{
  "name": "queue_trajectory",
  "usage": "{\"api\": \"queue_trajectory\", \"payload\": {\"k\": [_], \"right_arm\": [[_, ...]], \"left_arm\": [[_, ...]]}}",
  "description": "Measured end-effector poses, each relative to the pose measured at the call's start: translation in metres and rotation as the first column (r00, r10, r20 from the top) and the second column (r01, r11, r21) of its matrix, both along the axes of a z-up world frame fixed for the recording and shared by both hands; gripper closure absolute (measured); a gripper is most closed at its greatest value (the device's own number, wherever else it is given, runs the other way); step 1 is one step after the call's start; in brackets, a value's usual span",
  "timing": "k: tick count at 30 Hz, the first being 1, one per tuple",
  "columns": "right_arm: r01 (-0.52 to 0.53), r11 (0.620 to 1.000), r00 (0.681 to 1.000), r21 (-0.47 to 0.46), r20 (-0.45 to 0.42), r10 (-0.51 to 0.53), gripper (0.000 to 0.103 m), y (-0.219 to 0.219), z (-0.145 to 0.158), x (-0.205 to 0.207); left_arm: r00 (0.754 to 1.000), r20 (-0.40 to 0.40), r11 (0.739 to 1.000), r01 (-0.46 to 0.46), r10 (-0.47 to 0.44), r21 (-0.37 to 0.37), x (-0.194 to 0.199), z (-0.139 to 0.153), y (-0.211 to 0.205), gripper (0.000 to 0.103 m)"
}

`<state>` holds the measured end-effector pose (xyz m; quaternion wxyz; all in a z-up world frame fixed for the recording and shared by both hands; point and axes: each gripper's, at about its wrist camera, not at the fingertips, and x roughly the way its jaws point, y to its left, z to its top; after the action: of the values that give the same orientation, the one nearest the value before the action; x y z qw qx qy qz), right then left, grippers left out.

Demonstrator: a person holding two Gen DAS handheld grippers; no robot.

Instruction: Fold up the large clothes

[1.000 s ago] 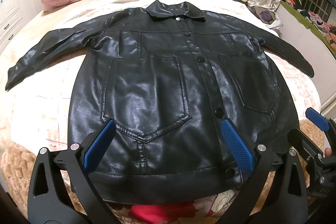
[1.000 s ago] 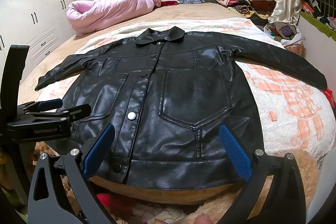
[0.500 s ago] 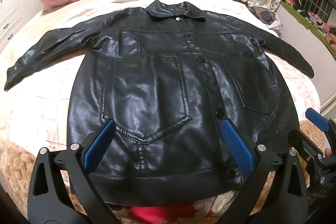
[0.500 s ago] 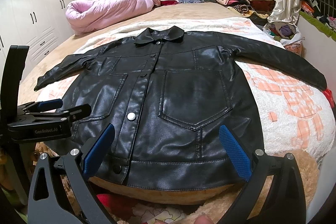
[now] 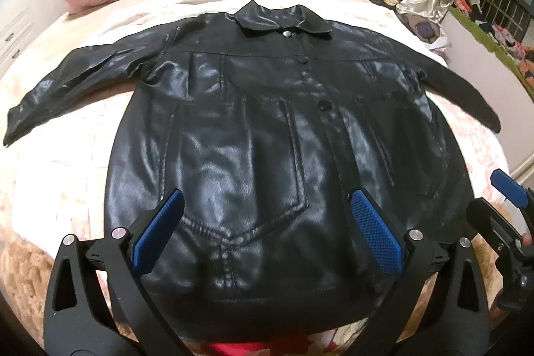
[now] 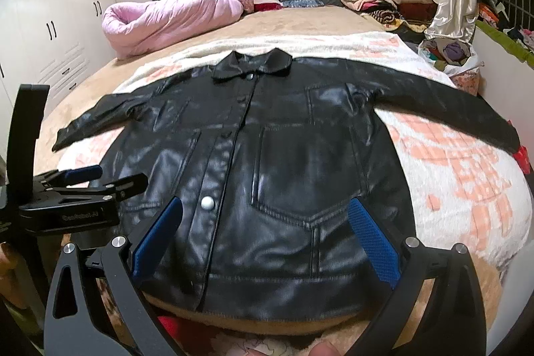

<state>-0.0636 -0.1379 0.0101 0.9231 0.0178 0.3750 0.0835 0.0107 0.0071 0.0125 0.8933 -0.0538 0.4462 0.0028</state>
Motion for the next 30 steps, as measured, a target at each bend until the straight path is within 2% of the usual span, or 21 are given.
{"api": "queue_trajectory", "payload": {"k": [8,22,30], "right_arm": [[0.019,1.000,1.000,-0.013,0.020,-0.019,0.004,0.004,0.013,0.027],[0.056,0.998,0.998,0.003,0.021,-0.056,0.004,0.000,0.023,0.085],[0.098,0.995,0.995,0.034,-0.015,-0.098,0.004,-0.017,0.021,0.129]], "left_arm": [[0.999,0.020,0.999,-0.040,0.040,0.004,0.029,0.009,0.011,0.009],[0.998,-0.012,0.998,-0.055,0.055,-0.034,0.083,0.010,0.020,0.009],[0.999,-0.025,0.999,-0.046,0.046,-0.022,0.120,0.014,0.012,0.009]]}}
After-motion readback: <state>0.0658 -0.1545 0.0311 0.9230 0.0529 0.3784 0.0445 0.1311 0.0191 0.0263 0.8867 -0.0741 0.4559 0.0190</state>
